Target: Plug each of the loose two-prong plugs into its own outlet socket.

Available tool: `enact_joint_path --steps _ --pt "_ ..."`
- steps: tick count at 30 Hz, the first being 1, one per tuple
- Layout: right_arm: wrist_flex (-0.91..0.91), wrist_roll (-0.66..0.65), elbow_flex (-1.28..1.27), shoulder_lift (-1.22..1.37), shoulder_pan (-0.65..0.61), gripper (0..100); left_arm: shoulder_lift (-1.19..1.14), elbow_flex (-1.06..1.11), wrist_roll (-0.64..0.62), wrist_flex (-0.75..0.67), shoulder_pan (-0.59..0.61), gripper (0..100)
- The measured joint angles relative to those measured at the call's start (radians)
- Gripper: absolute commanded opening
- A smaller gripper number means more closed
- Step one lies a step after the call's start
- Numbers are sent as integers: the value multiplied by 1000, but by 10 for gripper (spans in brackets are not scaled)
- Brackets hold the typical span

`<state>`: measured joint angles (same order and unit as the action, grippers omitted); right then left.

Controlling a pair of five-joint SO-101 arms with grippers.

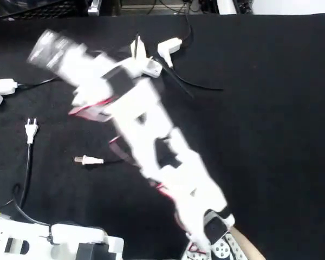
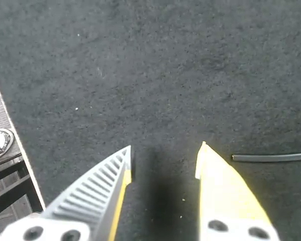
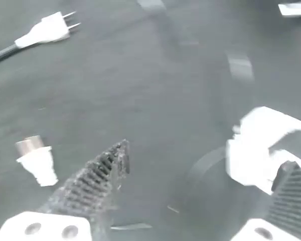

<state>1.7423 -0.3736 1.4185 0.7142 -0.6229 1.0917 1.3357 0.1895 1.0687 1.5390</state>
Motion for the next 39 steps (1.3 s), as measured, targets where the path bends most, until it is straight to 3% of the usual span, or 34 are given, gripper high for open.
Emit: enact_joint_path --steps 6,11,17,25,31,39 --pt "0 86 -278 -219 334 434 0 0 0 0 -41 215" --pt "-6 92 -779 -414 468 434 0 0 -2 0 -61 214" --pt "-170 80 -1389 -672 462 434 0 0 0 0 -63 211" --pt "-715 54 -2114 -907 334 434 0 0 0 0 -63 210" --pt "-984 58 -2358 -947 333 434 0 3 0 0 -66 214" --pt "-1022 114 -2375 -959 333 401 -2 -69 49 69 -180 215"
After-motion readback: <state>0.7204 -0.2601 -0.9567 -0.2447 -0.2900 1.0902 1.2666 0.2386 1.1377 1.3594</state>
